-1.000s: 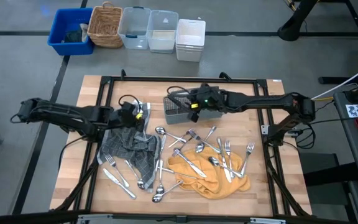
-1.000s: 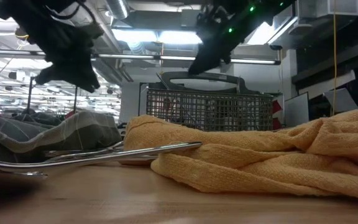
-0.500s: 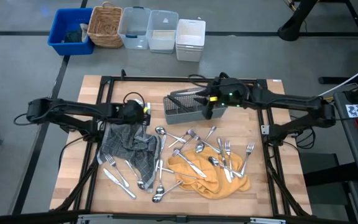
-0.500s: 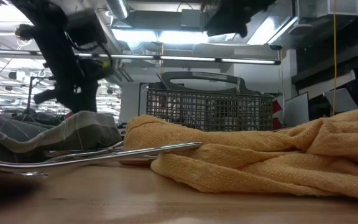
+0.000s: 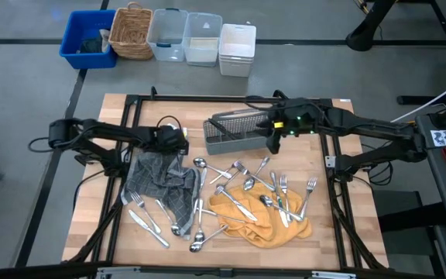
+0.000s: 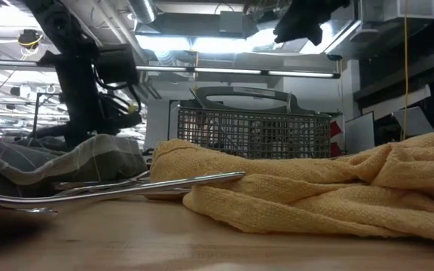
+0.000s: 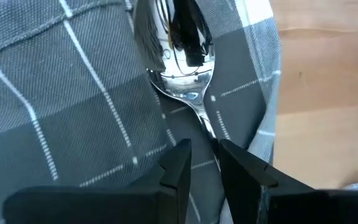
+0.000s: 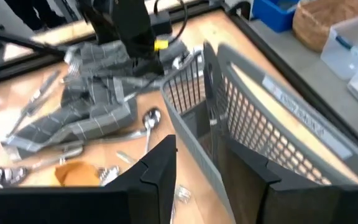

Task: Sort silverware
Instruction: Put the silver spoon into the gray utensil holder

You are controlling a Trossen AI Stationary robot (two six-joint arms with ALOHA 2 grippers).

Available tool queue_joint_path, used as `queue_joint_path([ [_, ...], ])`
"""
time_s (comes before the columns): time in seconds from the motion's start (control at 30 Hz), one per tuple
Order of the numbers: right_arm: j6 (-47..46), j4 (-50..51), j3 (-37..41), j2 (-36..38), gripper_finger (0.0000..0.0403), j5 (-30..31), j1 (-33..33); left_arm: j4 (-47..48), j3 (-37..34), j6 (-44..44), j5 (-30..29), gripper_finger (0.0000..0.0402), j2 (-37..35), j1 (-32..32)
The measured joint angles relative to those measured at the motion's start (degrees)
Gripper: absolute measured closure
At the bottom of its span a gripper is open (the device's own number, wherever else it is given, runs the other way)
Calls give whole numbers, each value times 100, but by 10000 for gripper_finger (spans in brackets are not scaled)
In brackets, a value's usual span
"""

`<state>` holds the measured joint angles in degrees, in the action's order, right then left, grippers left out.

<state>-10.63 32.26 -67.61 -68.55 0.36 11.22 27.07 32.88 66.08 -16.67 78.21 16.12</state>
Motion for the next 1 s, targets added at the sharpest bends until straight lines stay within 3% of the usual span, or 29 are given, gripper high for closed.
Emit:
queue_joint_path([
  [1.0, 42, 436, 0, -17, 281, 2, 0, -684, -2, 320, 52, 328, 127, 92],
])
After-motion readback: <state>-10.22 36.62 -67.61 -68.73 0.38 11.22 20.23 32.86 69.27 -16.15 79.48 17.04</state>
